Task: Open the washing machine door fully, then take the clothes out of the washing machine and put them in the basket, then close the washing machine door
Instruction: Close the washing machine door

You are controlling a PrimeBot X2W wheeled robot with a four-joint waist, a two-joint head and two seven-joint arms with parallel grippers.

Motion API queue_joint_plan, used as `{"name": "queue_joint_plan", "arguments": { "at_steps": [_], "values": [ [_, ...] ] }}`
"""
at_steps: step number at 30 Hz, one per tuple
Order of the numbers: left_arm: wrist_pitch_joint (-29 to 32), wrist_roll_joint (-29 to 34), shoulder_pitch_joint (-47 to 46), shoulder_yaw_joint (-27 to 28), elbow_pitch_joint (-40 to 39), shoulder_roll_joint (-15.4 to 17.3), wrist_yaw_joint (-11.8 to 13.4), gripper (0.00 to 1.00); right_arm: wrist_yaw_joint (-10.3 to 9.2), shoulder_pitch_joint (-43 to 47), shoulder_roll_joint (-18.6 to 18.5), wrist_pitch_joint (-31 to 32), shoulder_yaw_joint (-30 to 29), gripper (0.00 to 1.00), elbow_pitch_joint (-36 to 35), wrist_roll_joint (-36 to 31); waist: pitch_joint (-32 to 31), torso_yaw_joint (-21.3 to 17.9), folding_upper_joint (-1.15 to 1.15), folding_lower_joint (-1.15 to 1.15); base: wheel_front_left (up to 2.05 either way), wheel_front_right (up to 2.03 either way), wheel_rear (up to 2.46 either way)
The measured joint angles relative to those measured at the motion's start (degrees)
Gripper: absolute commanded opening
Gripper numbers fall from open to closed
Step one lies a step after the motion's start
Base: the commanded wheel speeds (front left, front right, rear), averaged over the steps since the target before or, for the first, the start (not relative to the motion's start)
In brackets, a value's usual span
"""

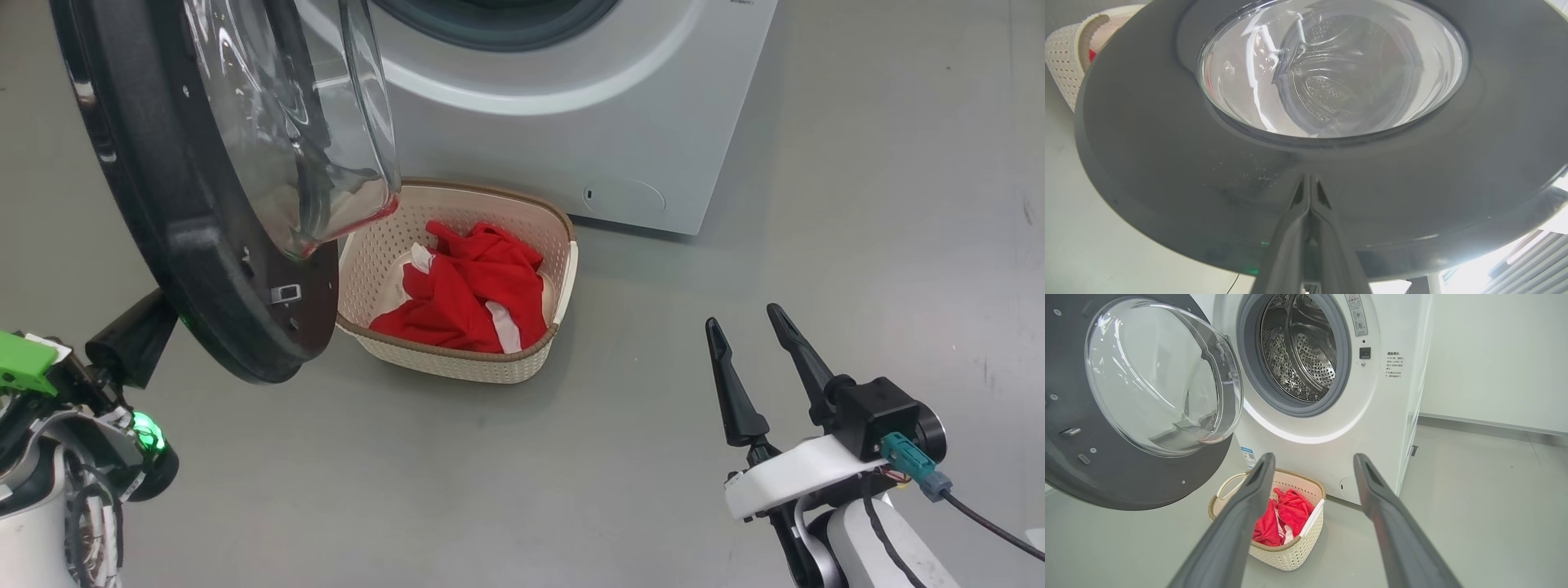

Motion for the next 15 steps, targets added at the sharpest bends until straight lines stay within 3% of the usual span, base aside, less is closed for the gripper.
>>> {"name": "queue_joint_plan", "arguments": {
  "at_steps": [15],
  "values": [
    [2.23, -2.16, 1.42, -2.16, -2.07, -2.08, 0.00, 0.00, 0.01, -0.01, 0.57, -0.08, 0.73, 1.00, 0.57, 0.03, -0.44, -4.14, 0.00, 0.00, 0.00, 0.00, 0.00]
  ]
}}
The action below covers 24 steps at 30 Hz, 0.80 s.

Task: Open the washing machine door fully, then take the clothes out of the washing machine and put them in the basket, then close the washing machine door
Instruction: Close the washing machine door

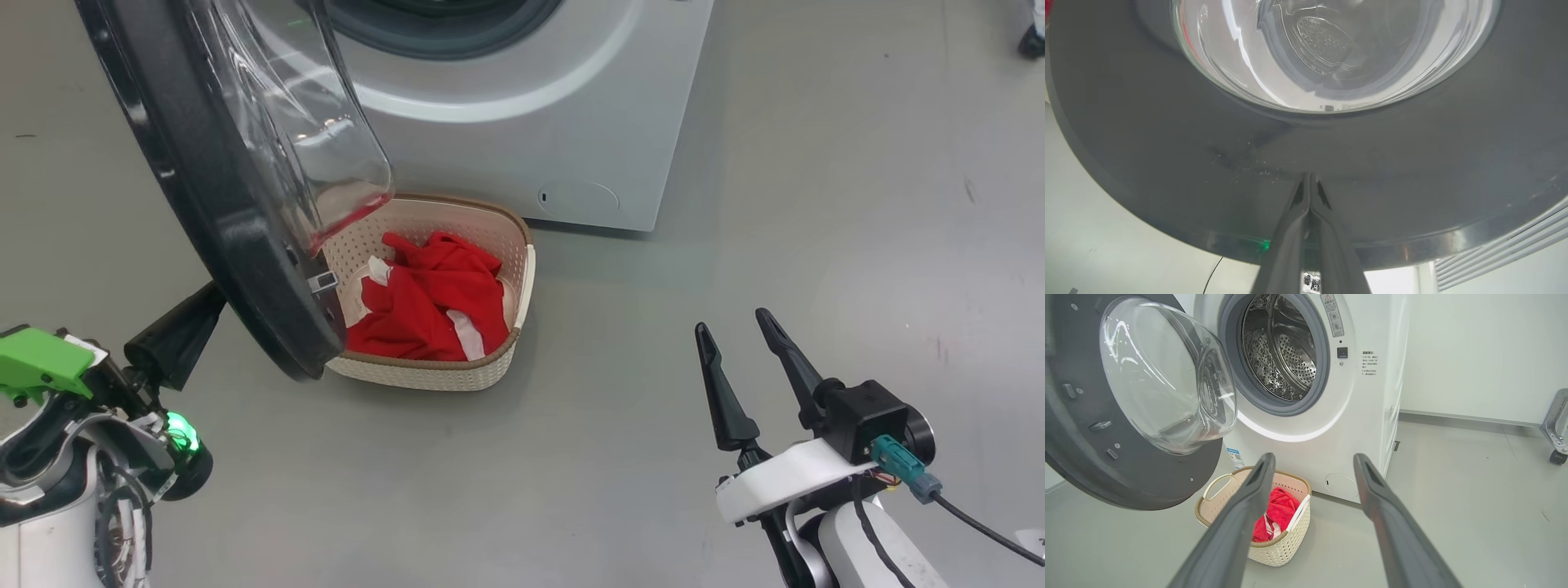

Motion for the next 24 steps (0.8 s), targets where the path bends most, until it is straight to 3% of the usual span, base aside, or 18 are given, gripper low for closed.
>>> {"name": "queue_joint_plan", "arguments": {
  "at_steps": [10, 24],
  "values": [
    [-0.66, -1.81, -0.43, -1.69, -0.42, -1.31, 0.00, 0.00, -0.01, -0.01, 0.71, -0.42, 0.41, 1.00, 0.18, 0.04, 0.24, -5.05, 0.00, 0.00, 0.00, 0.00, 0.00],
    [-6.92, -1.77, -2.77, -1.89, 1.60, -1.62, 0.00, 0.00, -0.27, 0.00, 1.43, -0.52, 0.30, 1.00, 0.65, 1.43, 0.69, -14.83, 0.00, 0.00, 0.00, 0.00, 0.00]
  ]
}}
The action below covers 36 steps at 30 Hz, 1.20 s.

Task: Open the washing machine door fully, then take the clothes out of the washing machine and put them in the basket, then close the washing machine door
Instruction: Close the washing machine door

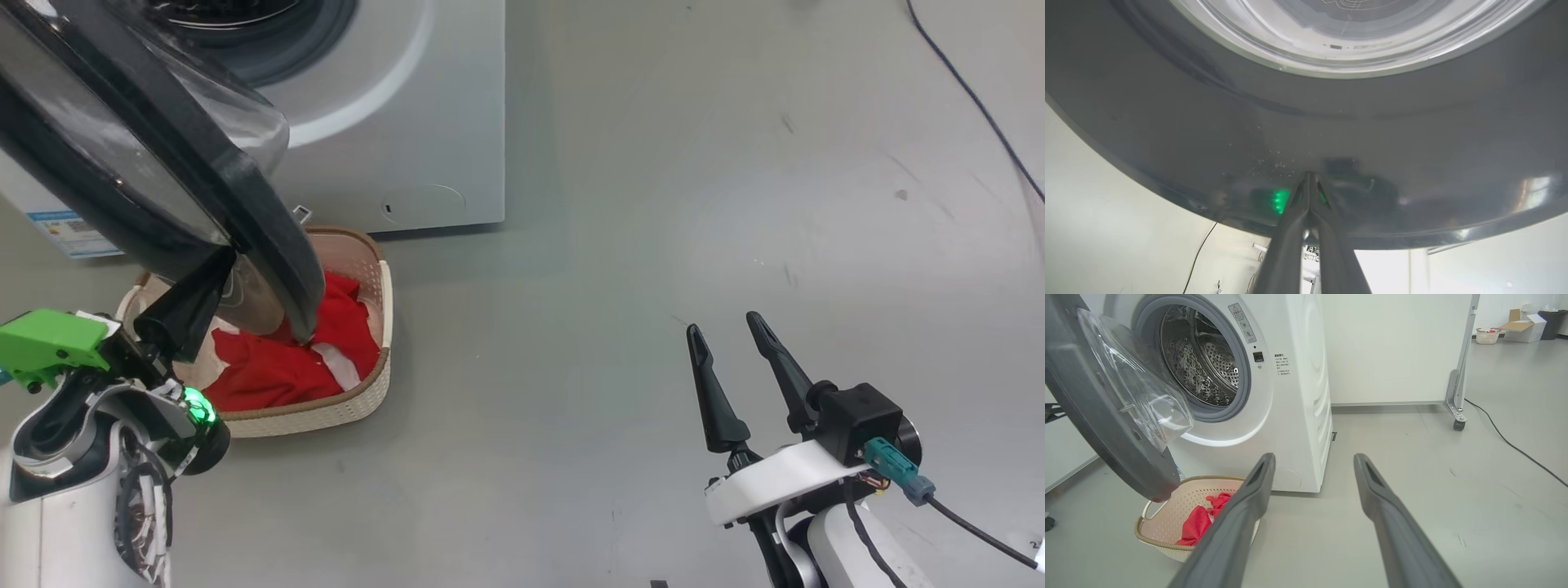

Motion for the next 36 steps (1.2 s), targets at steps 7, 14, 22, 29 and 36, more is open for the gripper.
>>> {"name": "queue_joint_plan", "arguments": {
  "at_steps": [7, 14, 22, 29, 36],
  "values": [
    [-6.32, 0.43, -2.02, 2.26, 2.30, -0.40, 0.00, 0.00, 0.00, 0.01, 0.25, -0.42, 0.15, 1.00, 0.26, 0.19, 0.22, -5.21, 0.00, 0.00, 0.00, 0.00, 0.00],
    [-14.48, 2.43, -4.82, 5.22, 3.04, -0.45, 0.00, 0.00, 0.00, 0.04, 0.62, -0.47, 0.51, 1.00, 0.48, 0.43, 0.34, -11.50, 0.00, 0.00, 0.00, 0.00, 0.00],
    [-22.70, 3.96, -7.61, 7.28, 4.58, -0.83, 0.00, 0.00, 0.01, 0.13, 0.91, -0.48, 0.62, 1.00, 0.68, 0.81, 0.61, -15.95, 0.00, 0.00, 0.00, 0.00, 0.00],
    [-26.27, 3.96, -9.29, 7.49, 6.20, -0.94, -0.04, 0.00, 0.00, 0.23, 1.07, -0.49, 0.36, 1.00, 0.75, 1.03, 1.02, -17.81, 0.00, 0.00, 0.00, 0.00, 0.00],
    [-26.62, 3.94, -10.01, 4.83, 7.56, -1.21, -0.57, 0.00, -0.11, 0.54, 1.16, -0.65, -0.94, 1.00, 0.42, 1.48, 1.23, -17.15, 0.00, 0.00, 0.00, 0.00, 0.00]
  ]
}}
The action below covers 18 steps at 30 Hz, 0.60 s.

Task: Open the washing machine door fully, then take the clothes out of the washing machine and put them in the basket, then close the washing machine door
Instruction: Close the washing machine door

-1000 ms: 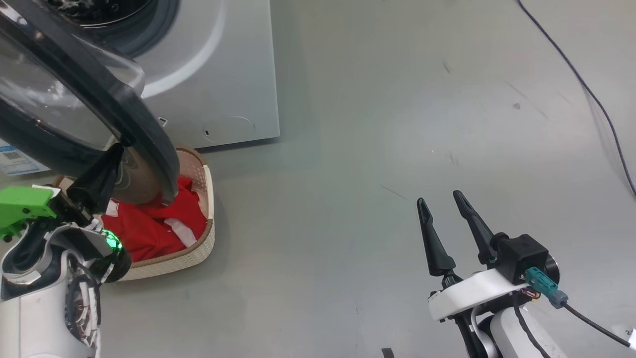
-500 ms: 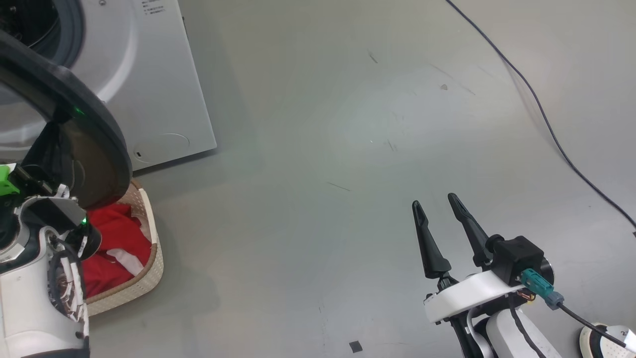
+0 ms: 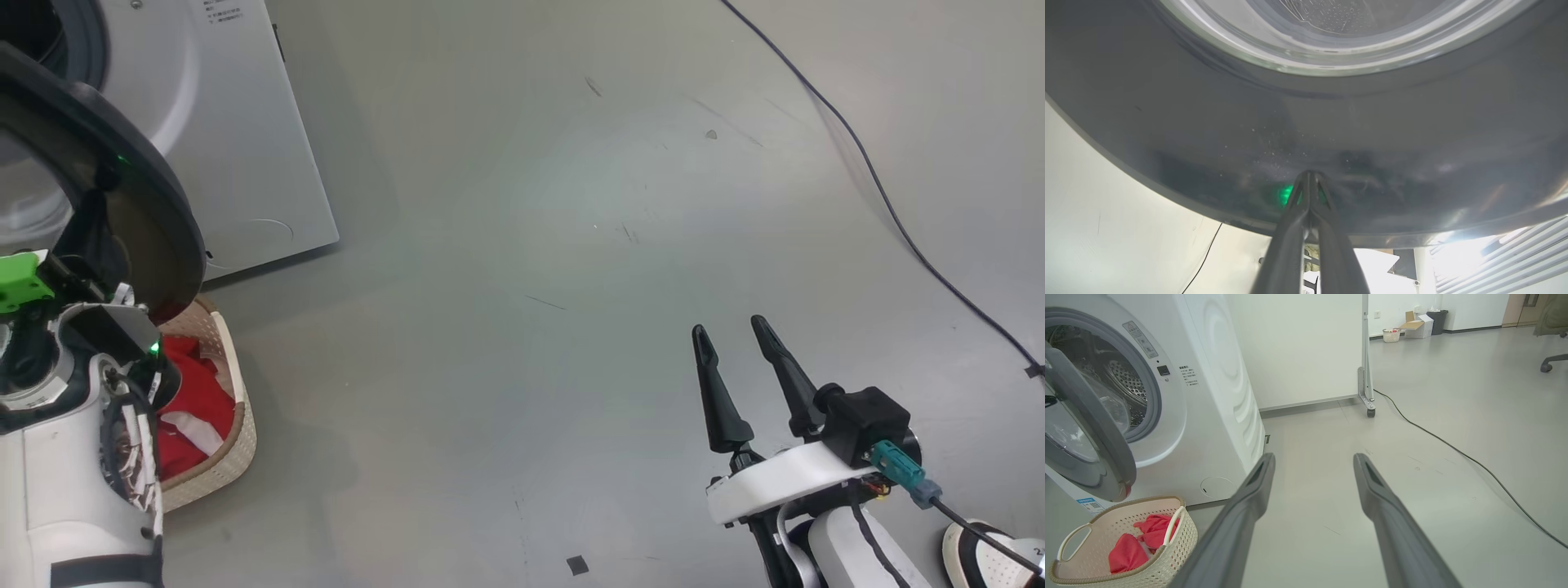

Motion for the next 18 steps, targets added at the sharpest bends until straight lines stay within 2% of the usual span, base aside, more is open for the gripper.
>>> {"name": "queue_joint_plan", "arguments": {
  "at_steps": [6, 12, 18],
  "values": [
    [0.82, 0.23, 0.03, -2.85, 0.94, -0.01, -1.36, 0.00, -0.47, 0.18, 0.02, -0.01, -1.27, 1.00, -0.73, 0.00, -0.09, 1.62, 0.00, 0.00, 0.00, 0.00, 0.00],
    [2.15, 4.24, 2.88, -8.06, 1.62, -0.08, -5.27, 0.00, -0.46, 0.18, 0.01, -0.01, -2.47, 1.00, -0.97, -0.02, -0.98, 4.38, 0.00, 0.00, 0.00, 0.00, 0.00],
    [1.66, 12.23, 8.25, -14.39, 1.31, -0.10, -10.63, 0.00, -0.45, 0.41, -0.65, -0.01, -3.63, 1.00, -0.97, -0.08, -2.63, 7.95, 0.00, 0.00, 0.00, 0.00, 0.00]
  ]
}}
